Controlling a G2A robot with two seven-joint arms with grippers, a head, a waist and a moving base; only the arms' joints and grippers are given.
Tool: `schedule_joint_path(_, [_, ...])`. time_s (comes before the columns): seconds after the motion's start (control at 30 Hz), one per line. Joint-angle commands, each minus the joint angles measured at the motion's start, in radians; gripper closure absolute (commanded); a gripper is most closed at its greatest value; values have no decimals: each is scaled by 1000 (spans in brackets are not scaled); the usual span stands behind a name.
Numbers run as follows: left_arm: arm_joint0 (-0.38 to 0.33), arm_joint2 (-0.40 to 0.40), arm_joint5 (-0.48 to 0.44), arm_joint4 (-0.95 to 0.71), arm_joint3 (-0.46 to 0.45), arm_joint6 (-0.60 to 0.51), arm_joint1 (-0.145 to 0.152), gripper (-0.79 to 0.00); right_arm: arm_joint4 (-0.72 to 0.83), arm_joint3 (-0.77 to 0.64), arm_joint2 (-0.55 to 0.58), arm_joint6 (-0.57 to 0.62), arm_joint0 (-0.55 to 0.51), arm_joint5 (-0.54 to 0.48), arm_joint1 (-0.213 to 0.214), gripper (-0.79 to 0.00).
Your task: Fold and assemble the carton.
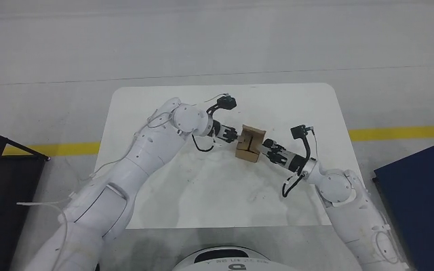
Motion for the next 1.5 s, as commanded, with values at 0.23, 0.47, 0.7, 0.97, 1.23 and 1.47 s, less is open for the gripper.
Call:
schedule_joint_path(0.23, [-43, 22, -27, -10, 48, 7, -28, 0, -31, -9, 1, -31, -7, 5, 3, -379])
schedule_joint_path(0.47, [-54, 10, -30, 14, 39, 10, -25, -203, -56, -6, 27, -78, -10, -8, 7, -456])
schedule_joint_path(0.7, [-40, -28, -66, 36, 27, 37, -5, -785, -128, 3, 53, -154, -10, -23, 11, -449])
schedule_joint_path(0.97, [-7, -89, -151, 79, 10, -52, 45, -785, -197, -17, 79, -246, -2, -40, 13, -376])
schedule_joint_path(1.23, [51, -134, -156, 115, -85, -159, 91, -785, -226, -37, 67, -294, 27, -50, 10, -360])
schedule_joint_path(1.47, [83, -96, -121, 154, -122, -126, 87, -785, -250, -49, 15, -275, 56, -61, 5, -215])
